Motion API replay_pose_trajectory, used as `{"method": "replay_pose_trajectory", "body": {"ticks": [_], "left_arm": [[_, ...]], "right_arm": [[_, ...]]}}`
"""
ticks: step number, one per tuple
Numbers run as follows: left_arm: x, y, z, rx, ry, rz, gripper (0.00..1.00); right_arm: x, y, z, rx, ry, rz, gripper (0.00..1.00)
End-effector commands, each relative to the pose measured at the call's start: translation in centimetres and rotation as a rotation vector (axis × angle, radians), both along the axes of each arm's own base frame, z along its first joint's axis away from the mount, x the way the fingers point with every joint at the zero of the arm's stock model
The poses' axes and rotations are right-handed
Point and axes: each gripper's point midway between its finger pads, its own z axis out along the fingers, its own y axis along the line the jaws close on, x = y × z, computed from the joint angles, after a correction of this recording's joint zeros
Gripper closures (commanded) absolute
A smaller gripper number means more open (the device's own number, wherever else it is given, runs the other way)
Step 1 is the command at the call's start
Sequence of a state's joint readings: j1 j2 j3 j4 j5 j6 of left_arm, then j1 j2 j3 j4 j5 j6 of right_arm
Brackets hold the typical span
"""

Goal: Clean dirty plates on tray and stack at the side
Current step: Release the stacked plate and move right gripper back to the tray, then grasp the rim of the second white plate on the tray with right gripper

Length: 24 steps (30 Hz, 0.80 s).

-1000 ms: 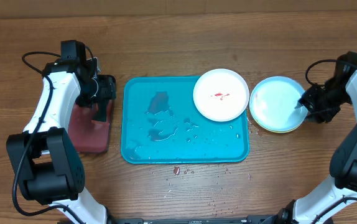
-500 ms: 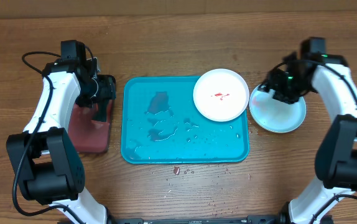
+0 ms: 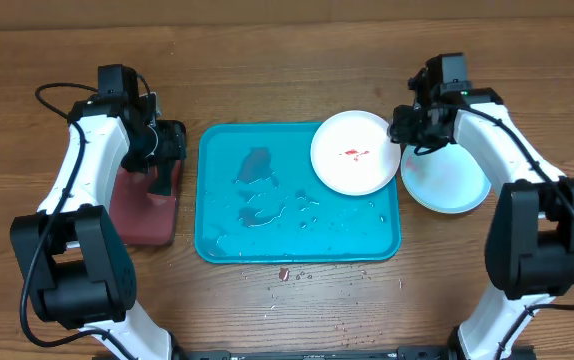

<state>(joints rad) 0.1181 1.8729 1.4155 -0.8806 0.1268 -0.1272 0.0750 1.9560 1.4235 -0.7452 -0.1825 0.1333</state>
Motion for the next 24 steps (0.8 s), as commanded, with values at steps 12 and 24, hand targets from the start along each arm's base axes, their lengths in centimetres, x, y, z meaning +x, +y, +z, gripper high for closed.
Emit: {"method": "replay_pose_trajectory", "body": {"ticks": [12, 24], "left_arm": [[0.1, 0.1, 0.0, 0.012, 0.0, -0.018, 0.31], [0.1, 0.1, 0.0, 0.012, -0.001, -0.018, 0.31]], "right_arm": [[-1.3, 1.3, -3.0, 0.016, 0.091, 0.032, 0.93], [-2.3, 3.1, 0.0, 0.123, 0.098, 0.065, 0.94]]}}
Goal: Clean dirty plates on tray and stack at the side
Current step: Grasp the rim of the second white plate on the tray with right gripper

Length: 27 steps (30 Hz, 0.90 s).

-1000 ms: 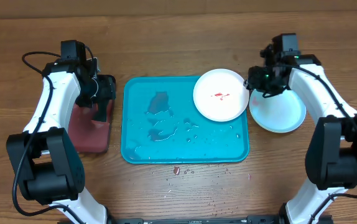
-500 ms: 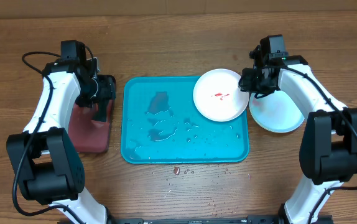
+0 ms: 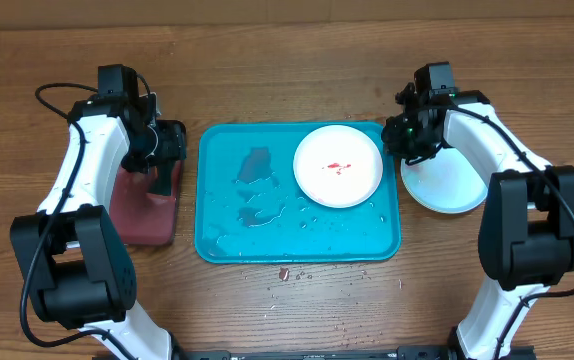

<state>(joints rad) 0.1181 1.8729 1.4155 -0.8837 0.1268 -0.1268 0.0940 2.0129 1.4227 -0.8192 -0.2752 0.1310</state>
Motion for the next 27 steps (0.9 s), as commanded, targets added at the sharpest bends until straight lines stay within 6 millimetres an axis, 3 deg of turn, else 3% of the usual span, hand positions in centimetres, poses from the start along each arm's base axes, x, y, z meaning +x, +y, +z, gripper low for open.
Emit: {"method": "replay_pose_trajectory", "body": {"ticks": [1, 6, 19, 27], "left_arm": [[0.2, 0.1, 0.0, 0.012, -0.004, -0.018, 0.31], [0.2, 0.1, 0.0, 0.012, -0.006, -0.018, 0.31], [0.1, 0.1, 0.0, 0.011, -0.003, -0.018, 0.3], [0.1, 0.1, 0.0, 0.012, -0.001, -0.018, 0.3]], "right_arm": [[-0.4, 0.9, 2.3, 0.045, -0.014, 0.012, 0.89], [-2.5, 0.8, 1.4, 0.032, 0.084, -0.027, 0.78], [-4.9, 2.7, -0.9, 0.016, 0.201, -0.002, 0.78], [-4.9, 3.4, -1.7, 0.0, 0.205, 0.013, 0.78]]}}
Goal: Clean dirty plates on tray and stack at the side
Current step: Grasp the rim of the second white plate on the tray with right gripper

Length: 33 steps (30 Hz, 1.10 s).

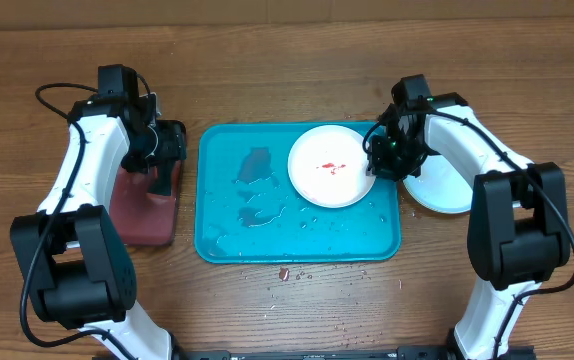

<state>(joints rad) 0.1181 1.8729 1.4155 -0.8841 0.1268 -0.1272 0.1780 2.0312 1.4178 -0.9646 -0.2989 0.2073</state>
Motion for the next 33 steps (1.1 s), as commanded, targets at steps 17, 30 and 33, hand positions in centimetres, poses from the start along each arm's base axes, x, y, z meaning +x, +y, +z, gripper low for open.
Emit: {"method": "replay_pose_trajectory", "body": {"ticks": [17, 30, 33], "left_arm": [[0.1, 0.1, 0.0, 0.012, -0.001, -0.018, 0.3], [-1.4, 1.7, -0.4, 0.104, 0.068, 0.002, 0.3], [-1.5, 2.2, -0.5, 0.132, 0.069, 0.007, 0.3]], "right_arm": [[-1.5, 5.0, -0.6, -0.006, 0.01, 0.044, 0.96], [0.8, 12.0, 0.4, 0.077, -0.199, 0.146, 0.96], [0.9, 11.9, 0.3, 0.056, -0.209, 0.143, 0.96]]}}
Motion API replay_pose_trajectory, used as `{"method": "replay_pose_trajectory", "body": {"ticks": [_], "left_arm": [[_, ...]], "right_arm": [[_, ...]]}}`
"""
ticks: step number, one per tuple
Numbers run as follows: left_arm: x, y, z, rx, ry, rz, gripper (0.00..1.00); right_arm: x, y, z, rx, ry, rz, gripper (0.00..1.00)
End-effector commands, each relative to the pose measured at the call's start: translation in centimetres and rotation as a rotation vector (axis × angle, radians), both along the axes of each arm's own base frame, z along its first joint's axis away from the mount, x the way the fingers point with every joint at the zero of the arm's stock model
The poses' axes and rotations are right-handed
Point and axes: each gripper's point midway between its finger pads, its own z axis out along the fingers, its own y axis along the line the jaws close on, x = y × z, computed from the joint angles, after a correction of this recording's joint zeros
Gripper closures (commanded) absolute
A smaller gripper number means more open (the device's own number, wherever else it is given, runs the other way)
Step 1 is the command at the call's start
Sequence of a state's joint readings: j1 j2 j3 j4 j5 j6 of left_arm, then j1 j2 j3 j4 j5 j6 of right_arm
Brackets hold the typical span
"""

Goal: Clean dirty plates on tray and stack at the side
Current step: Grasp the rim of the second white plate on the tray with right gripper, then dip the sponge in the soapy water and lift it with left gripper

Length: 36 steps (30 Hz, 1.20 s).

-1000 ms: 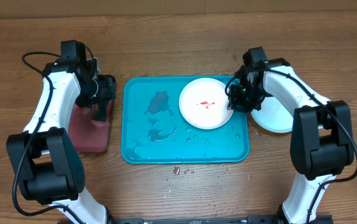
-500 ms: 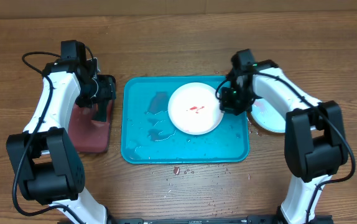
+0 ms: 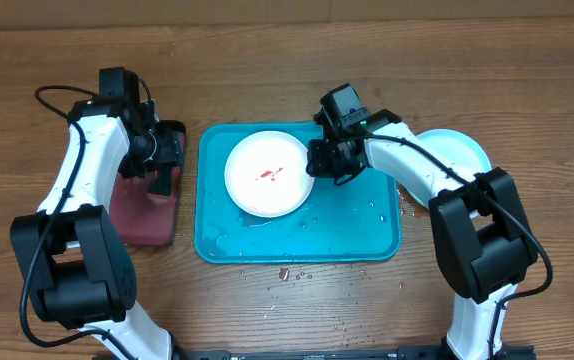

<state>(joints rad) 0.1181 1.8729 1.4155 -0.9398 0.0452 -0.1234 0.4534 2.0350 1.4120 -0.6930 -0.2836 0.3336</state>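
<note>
A white plate [image 3: 267, 176] with a red smear in its middle lies on the left half of the blue tray [image 3: 367, 235]. My right gripper [image 3: 319, 166] sits at the plate's right rim, shut on it. At the tray's right side, a clean pale plate [image 3: 459, 152] rests on the table, partly under my right arm. My left gripper [image 3: 164, 158] is left of the tray, shut on the raised near end of a dark red cloth [image 3: 145, 212].
Wet smears and drops lie on the tray floor in front of the plate. A few small crumbs [image 3: 285, 272] are on the wooden table just in front of the tray.
My right gripper has moved left with the dirty plate, from the tray's right half to its left half. The clean plate beside the tray shows more. The left arm has not moved.
At first the dirty plate overhung the tray's back right corner, with my right gripper at its right rim over the clean plate. Moment by moment the plate and gripper stood further left on the tray, and now on its left half. My left gripper stayed at the cloth.
</note>
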Motion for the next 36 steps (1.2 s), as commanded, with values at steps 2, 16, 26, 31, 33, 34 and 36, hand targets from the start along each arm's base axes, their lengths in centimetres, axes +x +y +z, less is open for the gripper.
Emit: {"method": "replay_pose_trajectory", "body": {"ticks": [2, 16, 26, 31, 33, 34, 36], "left_arm": [[-0.1, 1.2, -0.4, 0.073, 0.006, -0.013, 0.3], [0.2, 1.3, -4.3, 0.114, -0.06, -0.125, 0.49], [-1.2, 1.2, -6.8, 0.113, -0.053, -0.124, 0.71], [-1.3, 1.2, -7.0, 0.109, -0.054, -0.103, 0.96], [-1.2, 1.2, -6.9, 0.106, -0.057, -0.084, 0.96], [-1.0, 1.3, -6.7, 0.102, -0.064, -0.061, 0.96], [-0.7, 1.3, -6.1, 0.1, -0.077, -0.043, 0.96]], "right_arm": [[-0.1, -0.2, -0.5, -0.02, 0.004, -0.011, 0.96], [-0.4, -0.3, -0.6, -0.027, 0.017, -0.011, 0.96], [-0.6, -0.4, -0.7, -0.03, 0.024, -0.011, 0.96], [-0.6, -0.4, -0.7, -0.031, 0.026, -0.011, 0.96], [-0.7, -0.4, -0.7, -0.033, 0.03, -0.011, 0.96], [-0.8, -0.5, -0.7, -0.034, 0.032, -0.011, 0.96], [-0.8, -0.5, -0.7, -0.036, 0.035, -0.011, 0.96]]}}
